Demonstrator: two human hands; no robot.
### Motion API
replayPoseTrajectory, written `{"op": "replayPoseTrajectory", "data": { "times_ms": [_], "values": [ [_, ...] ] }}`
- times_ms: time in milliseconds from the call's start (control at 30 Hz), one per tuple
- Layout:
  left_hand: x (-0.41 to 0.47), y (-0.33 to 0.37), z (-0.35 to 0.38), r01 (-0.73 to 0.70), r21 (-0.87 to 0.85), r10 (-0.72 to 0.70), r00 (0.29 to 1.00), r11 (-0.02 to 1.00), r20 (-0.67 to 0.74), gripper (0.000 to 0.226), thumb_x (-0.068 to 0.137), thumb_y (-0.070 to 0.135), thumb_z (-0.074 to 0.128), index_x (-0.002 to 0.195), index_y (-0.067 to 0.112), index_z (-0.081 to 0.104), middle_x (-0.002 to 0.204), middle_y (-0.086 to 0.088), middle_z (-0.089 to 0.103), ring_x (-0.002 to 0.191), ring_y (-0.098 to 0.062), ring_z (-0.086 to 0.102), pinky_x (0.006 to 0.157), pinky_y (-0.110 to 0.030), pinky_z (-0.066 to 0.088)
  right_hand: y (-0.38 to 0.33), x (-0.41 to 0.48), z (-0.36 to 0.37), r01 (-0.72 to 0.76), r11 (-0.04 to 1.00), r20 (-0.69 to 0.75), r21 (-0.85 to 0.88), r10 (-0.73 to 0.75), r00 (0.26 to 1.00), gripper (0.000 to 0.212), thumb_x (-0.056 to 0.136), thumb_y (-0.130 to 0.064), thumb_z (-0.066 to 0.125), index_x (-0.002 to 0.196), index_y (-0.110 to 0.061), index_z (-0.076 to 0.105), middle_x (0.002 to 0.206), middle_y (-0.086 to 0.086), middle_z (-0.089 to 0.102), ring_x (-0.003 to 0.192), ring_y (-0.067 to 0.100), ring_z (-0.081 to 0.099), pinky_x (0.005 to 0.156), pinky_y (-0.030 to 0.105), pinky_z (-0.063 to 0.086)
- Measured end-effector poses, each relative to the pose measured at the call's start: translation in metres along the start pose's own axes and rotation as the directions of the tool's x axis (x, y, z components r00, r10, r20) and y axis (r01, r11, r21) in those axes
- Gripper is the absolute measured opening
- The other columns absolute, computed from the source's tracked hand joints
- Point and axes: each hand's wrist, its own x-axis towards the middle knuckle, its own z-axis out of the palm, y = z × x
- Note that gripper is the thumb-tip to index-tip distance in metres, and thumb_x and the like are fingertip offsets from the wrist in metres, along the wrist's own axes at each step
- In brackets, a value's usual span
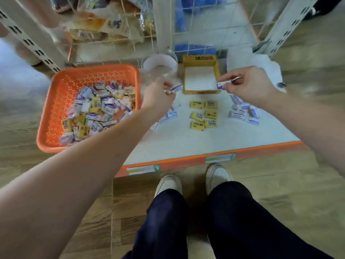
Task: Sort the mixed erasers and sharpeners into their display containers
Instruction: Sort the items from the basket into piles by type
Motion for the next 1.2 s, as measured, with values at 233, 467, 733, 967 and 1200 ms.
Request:
{"op": "replayPoseTrajectory", "data": {
  "times_ms": [233,467,733,967,1200],
  "values": [
    [0.005,0.028,0.080,-0.058,0.022,0.054,0.986,0.998,0.160,0.030,0.085,0.014,0.063,0.114,0.022,0.066,0.110,0.004,0.067,0.091,-0.013,0.061,0.068,-0.009,0.037,0.085,-0.006,0.005,-0.131,0.990,-0.112,0.055,0.137,0.984,0.023,0.085,-0.006,0.062,0.106,-0.012,0.067,0.095,0.002,0.063,0.067,-0.001,0.052,0.059,-0.003,0.035],
    [0.010,0.047,0.140,-0.127,0.075,0.114,0.980,0.989,0.162,0.029,0.086,0.024,0.065,0.114,0.027,0.066,0.101,0.009,0.061,0.090,-0.009,0.055,0.067,-0.012,0.037,0.139,-0.004,0.020,-0.211,0.977,-0.190,0.037,0.214,0.958,0.020,0.086,-0.007,0.058,0.103,-0.013,0.066,0.094,-0.001,0.064,0.078,0.011,0.055,0.068,0.006,0.034],
    [0.028,0.059,0.172,-0.061,0.280,0.043,0.997,0.958,0.071,0.026,0.087,0.044,0.058,0.111,0.033,0.059,0.111,0.006,0.065,0.116,-0.021,0.048,0.093,-0.035,0.029,0.152,-0.002,0.026,-0.242,0.964,-0.288,0.106,0.263,0.921,0.014,0.084,-0.017,0.065,0.098,-0.016,0.068,0.088,-0.002,0.063,0.074,0.012,0.057,0.065,0.005,0.039],
    [0.017,0.063,0.170,-0.170,0.385,0.121,0.981,0.907,0.148,0.037,0.092,0.045,0.052,0.128,0.035,0.054,0.120,0.005,0.063,0.121,-0.023,0.044,0.097,-0.037,0.029,0.140,-0.004,0.027,-0.209,0.978,-0.290,0.009,0.202,0.936,0.023,0.089,-0.021,0.058,0.108,-0.016,0.070,0.112,0.004,0.065,0.100,0.019,0.059,0.083,0.015,0.035],
    [-0.006,0.069,0.104,-0.183,0.353,0.134,0.978,0.918,0.159,0.039,0.092,0.033,0.053,0.132,0.032,0.052,0.126,0.003,0.061,0.125,-0.023,0.040,0.100,-0.035,0.033,0.093,-0.032,0.002,-0.170,0.985,-0.285,-0.005,0.162,0.945,0.030,0.090,-0.018,0.057,0.119,-0.013,0.062,0.120,0.008,0.058,0.107,0.021,0.055,0.092,0.020,0.036]
  ]
}}
